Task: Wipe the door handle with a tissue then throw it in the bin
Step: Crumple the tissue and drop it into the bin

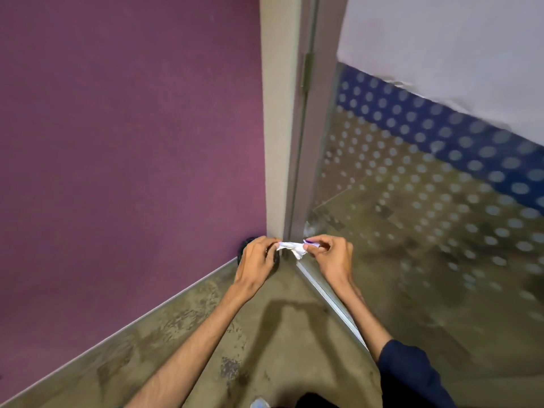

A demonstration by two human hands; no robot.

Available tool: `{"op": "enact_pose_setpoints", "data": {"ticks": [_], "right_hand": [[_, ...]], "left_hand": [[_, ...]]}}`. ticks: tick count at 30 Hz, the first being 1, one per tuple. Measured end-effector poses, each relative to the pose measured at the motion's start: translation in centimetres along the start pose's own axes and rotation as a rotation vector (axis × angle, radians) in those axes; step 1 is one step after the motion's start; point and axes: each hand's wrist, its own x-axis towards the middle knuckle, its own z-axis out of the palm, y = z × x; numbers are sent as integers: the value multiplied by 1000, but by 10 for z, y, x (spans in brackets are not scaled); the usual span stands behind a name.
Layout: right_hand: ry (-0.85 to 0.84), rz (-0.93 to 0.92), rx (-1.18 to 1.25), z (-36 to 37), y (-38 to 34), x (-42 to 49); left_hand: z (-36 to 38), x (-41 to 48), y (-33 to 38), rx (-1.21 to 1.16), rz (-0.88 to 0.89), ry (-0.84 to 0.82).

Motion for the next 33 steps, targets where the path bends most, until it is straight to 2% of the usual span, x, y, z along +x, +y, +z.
{"op": "enact_pose_setpoints", "data": {"ticks": [7, 13, 17, 20, 24, 29, 33], "right_hand": [[-123, 133, 91, 80, -9, 42], [-118, 300, 239, 138, -3, 98], [-127, 256, 150, 161, 13, 148], [-198, 171, 22, 175, 29, 181], [-256, 143, -76, 196, 57, 218], [-276, 211, -98, 238, 98, 255], [-477, 283, -213, 275, 144, 283]], "left_hand": [[-21, 25, -63, 65, -194, 68], [-6, 73, -113, 60, -355, 39], [10, 115, -138, 81, -424, 30], [24, 147, -156, 72, -473, 60], [52, 178, -181, 60, -497, 55], [95, 207, -222, 84, -562, 17], [123, 223, -262, 89, -600, -9]]}}
